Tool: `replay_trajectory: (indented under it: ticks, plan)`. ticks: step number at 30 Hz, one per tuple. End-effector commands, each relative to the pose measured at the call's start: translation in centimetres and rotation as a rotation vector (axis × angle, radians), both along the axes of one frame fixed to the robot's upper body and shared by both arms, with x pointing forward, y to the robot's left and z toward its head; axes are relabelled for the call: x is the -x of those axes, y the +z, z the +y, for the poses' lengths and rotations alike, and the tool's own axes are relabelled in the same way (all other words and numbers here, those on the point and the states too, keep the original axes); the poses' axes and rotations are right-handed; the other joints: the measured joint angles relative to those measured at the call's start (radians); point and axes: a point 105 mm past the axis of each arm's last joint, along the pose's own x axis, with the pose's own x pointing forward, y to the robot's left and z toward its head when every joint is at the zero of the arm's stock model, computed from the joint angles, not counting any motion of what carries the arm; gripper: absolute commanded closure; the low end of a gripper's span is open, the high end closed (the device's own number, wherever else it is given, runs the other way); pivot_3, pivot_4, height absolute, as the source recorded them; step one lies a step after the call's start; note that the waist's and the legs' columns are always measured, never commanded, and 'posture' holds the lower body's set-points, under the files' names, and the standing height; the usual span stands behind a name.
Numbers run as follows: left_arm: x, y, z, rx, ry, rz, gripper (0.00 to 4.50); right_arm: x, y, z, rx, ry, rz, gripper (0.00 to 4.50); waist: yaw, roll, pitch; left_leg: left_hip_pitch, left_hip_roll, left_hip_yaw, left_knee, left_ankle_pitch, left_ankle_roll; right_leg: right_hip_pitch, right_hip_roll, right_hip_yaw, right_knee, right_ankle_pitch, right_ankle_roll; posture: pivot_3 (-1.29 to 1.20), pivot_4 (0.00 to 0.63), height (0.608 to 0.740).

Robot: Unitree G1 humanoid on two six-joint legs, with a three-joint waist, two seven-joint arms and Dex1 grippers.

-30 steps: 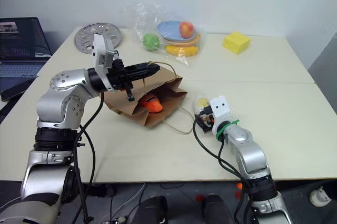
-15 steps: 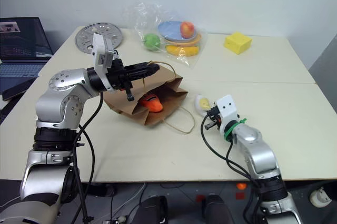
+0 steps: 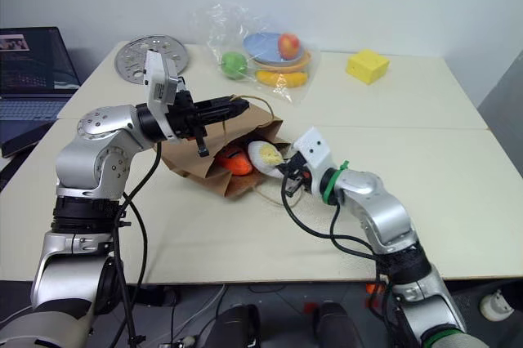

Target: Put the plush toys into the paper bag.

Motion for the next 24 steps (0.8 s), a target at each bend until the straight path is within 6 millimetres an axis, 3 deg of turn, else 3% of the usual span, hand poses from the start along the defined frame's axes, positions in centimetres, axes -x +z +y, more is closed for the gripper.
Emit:
replay_trajectory:
  ticks: [1,9,13,17,24]
  plan:
    - [0.7,1.4,-0.2,-0.002,-0.022,-0.054,4.50,-1.3,1.3,0.8,-0.017,0.000,-0.064,4.45,0.000,0.000,0.000,0.000,0.000,0.000,0.000,0.000,0.000,0.000,0.000,0.000,0.000,0.000,0.000,0.00,0.150,0.740]
    - [1.2,1.0,-0.2,-0.017,-0.037,-0.035,4.50,-4.7,2.3,2.6,-0.114,-0.036,-0.104,4.45,0.000,0.000,0.000,0.000,0.000,0.000,0.000,0.000,0.000,0.000,0.000,0.000,0.000,0.000,0.001,0.00,0.150,0.740]
    - [1.4,0.8,-0.3,-0.025,-0.051,-0.021,4.50,-6.0,1.9,3.8,-0.134,-0.047,-0.083,4.45,-0.002,0.000,0.000,0.000,0.000,0.000,0.000,0.000,0.000,0.000,0.000,0.000,0.001,0.000,0.001,0.00,0.150,0.740]
    - [1.5,0.8,-0.4,-0.027,-0.055,-0.023,4.50,-6.6,0.7,5.1,-0.129,-0.047,-0.060,4.45,-0.002,0.000,0.000,0.000,0.000,0.000,-0.001,0.000,0.000,0.000,0.001,0.000,0.001,0.000,0.001,0.00,0.150,0.740]
    - [1.7,0.7,-0.5,-0.024,-0.059,-0.018,4.50,-6.8,-0.4,5.7,-0.142,-0.042,-0.032,4.45,-0.002,0.001,0.000,0.000,0.001,0.000,-0.001,0.000,0.000,0.000,0.000,0.000,0.001,0.000,0.001,0.00,0.150,0.740]
